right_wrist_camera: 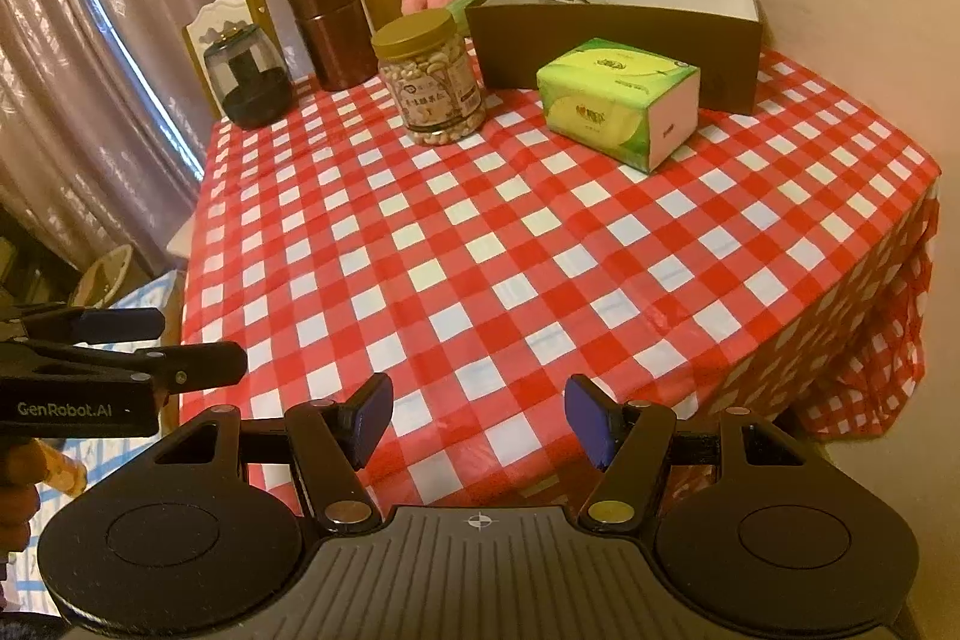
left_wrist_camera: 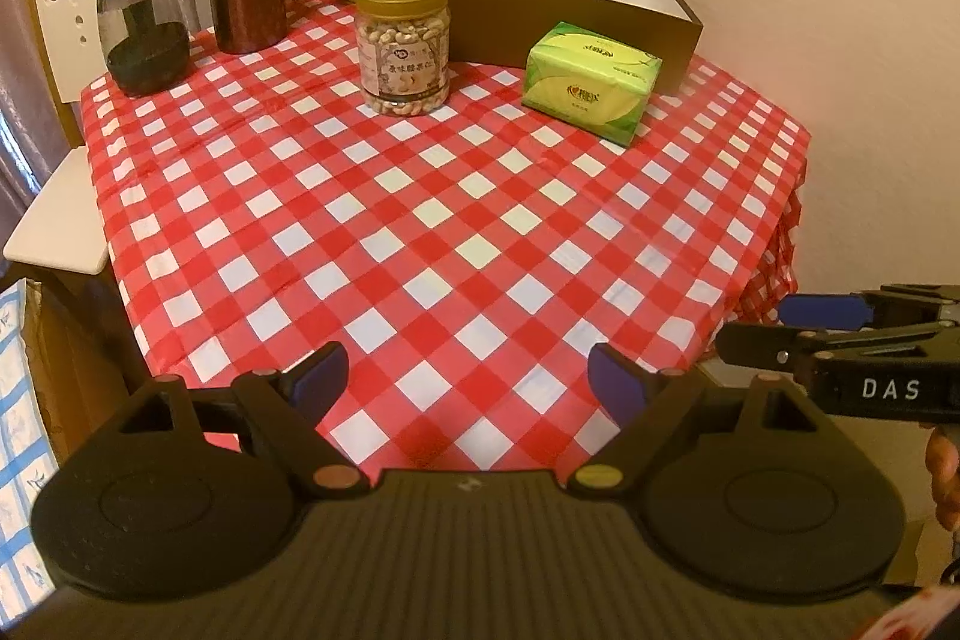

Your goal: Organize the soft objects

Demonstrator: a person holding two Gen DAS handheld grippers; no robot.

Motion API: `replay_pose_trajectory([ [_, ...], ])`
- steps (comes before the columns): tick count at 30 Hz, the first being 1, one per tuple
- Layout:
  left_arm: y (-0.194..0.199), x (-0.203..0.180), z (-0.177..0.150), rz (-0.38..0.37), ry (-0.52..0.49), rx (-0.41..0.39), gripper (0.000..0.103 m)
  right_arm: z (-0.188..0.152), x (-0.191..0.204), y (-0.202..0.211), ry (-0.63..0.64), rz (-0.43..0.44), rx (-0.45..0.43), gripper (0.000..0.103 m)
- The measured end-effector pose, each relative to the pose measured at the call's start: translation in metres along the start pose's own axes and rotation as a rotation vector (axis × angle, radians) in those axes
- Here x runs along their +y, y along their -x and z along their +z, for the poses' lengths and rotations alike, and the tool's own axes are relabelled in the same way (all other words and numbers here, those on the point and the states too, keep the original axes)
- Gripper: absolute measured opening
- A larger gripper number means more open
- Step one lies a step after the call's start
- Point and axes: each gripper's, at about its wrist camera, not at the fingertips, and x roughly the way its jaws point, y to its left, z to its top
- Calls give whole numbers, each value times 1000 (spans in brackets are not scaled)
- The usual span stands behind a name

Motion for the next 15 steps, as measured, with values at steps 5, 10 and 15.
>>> replay_pose_trajectory([
  [5,-1,-3,-1,-6,-8,-2,86,-1,-1,1,-4,-2,0,63],
  [10,-1,-3,0,-8,-13,-3,86,0,-1,1,-4,-1,0,63],
  [15,-2,-5,0,-9,-17,-3,86,0,-2,1,-3,-1,0,64],
])
